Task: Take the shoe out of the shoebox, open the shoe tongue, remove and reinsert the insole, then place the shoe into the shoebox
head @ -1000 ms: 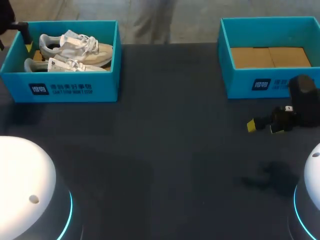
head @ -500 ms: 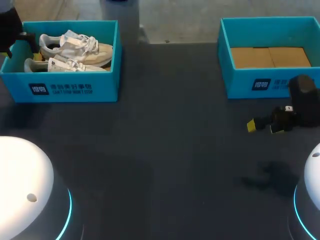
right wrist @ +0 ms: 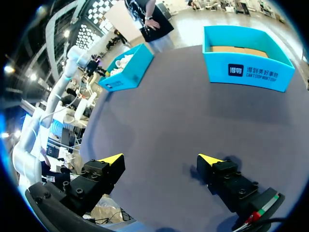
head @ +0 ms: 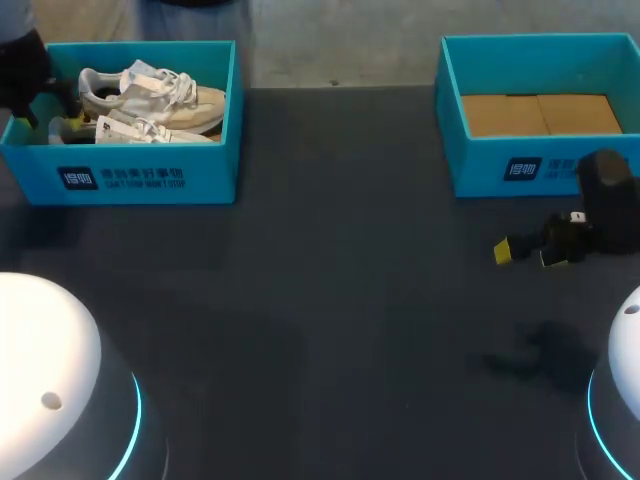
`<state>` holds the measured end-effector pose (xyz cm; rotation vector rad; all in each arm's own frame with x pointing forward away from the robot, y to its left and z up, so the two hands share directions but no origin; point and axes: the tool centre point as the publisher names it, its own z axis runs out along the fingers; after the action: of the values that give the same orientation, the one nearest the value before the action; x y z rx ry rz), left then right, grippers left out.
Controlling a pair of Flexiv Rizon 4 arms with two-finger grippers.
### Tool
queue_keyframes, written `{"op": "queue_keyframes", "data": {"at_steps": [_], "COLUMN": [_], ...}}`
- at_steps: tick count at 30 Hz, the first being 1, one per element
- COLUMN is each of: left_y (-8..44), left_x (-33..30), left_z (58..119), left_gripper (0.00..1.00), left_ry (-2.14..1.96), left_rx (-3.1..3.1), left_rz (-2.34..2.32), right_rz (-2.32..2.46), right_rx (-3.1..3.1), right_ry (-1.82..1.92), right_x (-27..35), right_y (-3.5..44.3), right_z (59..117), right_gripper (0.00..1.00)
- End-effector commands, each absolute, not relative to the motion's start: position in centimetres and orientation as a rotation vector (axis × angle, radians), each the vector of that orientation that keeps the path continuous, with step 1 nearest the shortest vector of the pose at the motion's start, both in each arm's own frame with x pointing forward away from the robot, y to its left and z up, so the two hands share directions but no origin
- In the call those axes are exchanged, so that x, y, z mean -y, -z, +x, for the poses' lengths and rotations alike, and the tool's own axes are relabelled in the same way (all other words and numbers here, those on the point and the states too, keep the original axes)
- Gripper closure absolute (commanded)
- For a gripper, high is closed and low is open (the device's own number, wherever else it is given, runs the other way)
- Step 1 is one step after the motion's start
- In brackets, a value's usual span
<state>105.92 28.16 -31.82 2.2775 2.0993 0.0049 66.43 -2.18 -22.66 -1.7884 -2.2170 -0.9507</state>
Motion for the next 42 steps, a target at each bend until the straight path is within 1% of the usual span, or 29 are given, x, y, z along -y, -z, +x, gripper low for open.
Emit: {"op": "queue_keyframes", "data": {"at_steps": [1,2,6,7,8,10,12,15,16,19,23,35,38,40,41,42], "left_y": [32.6,32.7,33.3,33.5,33.6,33.8,34.0,34.4,34.6,35.1,36.0,37.8,38.1,38.1,38.1,38.1], "left_x": [-28.4,-28.4,-28.5,-28.5,-28.5,-28.5,-28.6,-28.8,-28.8,-28.7,-28.6,-28.8,-28.9,-28.9,-28.9,-28.9], "left_z": [106.9,107.0,107.2,107.2,107.3,107.3,107.3,107.2,107.1,106.9,106.9,107.2,107.2,107.2,107.1,107.1], "left_gripper": [0.31,0.34,0.36,0.38,0.44,0.46,0.45,0.39,0.42,0.44,0.5,0.51,0.55,0.68,0.73,0.82], "left_ry": [0.014,0.018,0.038,0.043,0.047,0.049,0.055,0.063,0.063,0.067,0.075,0.099,0.1,0.104,0.105,0.104], "left_rx": [-2.102,-2.102,-2.093,-2.086,-2.082,-2.076,-2.072,-2.065,-2.06,-2.046,-2.032,-2.036,-2.034,-2.035,-2.035,-2.035], "left_rz": [2.299,2.305,2.328,2.332,2.334,2.34,2.342,2.355,2.363,2.385,2.402,2.422,2.433,2.434,2.434,2.435], "right_rz": [-1.792,-1.792,-1.792,-1.792,-1.792,-1.792,-1.792,-1.792,-1.792,-1.792,-1.792,-1.792,-1.792,-1.792,-1.792,-1.792], "right_rx": [2.217,2.217,2.217,2.217,2.217,2.217,2.217,2.217,2.217,2.217,2.217,2.217,2.217,2.217,2.217,2.217], "right_ry": [0.948,0.948,0.948,0.948,0.948,0.948,0.948,0.948,0.948,0.948,0.948,0.948,0.948,0.948,0.948,0.948], "right_x": [2.1,2.1,2.1,2.1,2.1,2.1,2.1,2.1,2.1,2.1,2.1,2.1,2.1,2.1,2.1,2.1], "right_y": [22.7,22.7,22.7,22.7,22.7,22.7,22.7,22.7,22.7,22.7,22.7,22.7,22.7,22.7,22.7,22.7], "right_z": [66.4,66.4,66.4,66.4,66.4,66.4,66.4,66.4,66.4,66.4,66.4,66.4,66.4,66.4,66.4,66.4], "right_gripper": [0.0,0.0,0.0,0.0,0.0,0.0,0.0,0.0,0.0,0.0,0.0,0.0,0.0,0.0,0.0,0.0]}}
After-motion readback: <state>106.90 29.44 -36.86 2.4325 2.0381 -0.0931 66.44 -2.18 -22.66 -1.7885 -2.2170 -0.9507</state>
